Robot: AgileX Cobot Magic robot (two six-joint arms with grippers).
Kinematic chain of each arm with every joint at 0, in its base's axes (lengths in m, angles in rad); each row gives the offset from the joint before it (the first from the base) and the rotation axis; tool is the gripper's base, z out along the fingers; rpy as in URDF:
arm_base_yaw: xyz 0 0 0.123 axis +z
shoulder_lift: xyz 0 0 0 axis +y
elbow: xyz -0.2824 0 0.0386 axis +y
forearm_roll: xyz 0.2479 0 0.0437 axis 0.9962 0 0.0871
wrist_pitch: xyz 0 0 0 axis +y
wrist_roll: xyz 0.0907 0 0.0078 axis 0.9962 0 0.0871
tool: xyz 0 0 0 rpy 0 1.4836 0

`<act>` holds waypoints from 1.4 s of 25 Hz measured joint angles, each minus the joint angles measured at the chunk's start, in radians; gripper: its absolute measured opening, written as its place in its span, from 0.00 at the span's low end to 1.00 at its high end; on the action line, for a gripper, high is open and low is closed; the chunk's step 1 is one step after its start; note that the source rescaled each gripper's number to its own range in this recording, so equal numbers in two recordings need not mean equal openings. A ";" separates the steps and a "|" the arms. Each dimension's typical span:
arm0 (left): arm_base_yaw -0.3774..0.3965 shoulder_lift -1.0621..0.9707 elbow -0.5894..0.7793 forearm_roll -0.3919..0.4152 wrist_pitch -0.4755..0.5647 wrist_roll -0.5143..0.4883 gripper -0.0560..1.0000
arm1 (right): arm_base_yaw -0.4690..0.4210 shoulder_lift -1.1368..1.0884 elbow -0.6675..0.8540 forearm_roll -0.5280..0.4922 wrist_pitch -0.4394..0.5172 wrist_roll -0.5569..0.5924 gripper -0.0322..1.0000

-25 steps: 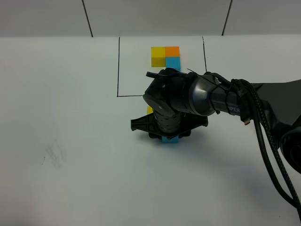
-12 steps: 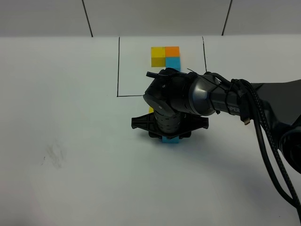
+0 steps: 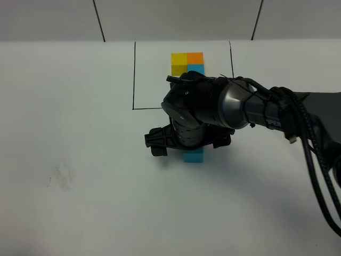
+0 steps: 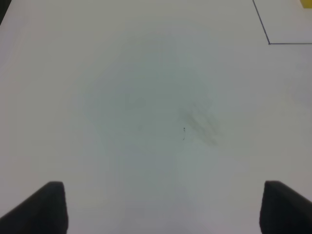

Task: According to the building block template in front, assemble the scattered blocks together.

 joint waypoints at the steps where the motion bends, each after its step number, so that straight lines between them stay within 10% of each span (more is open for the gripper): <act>1: 0.000 0.000 0.000 0.000 0.000 0.000 0.69 | 0.006 -0.035 0.000 0.003 0.006 -0.040 0.99; 8: 0.000 0.000 0.000 0.000 0.000 0.000 0.69 | 0.011 -0.305 0.000 -0.096 0.097 -0.302 0.99; 16: 0.000 0.000 0.000 0.000 0.000 0.001 0.69 | -0.023 -0.626 0.000 -0.721 0.257 -0.390 1.00; 20: 0.000 0.000 0.000 0.000 0.000 0.002 0.69 | -0.112 -0.847 0.000 -0.866 0.247 -0.464 1.00; 35: 0.000 0.000 0.000 0.000 0.000 0.002 0.69 | -0.233 -1.602 0.012 -0.751 0.379 -1.002 1.00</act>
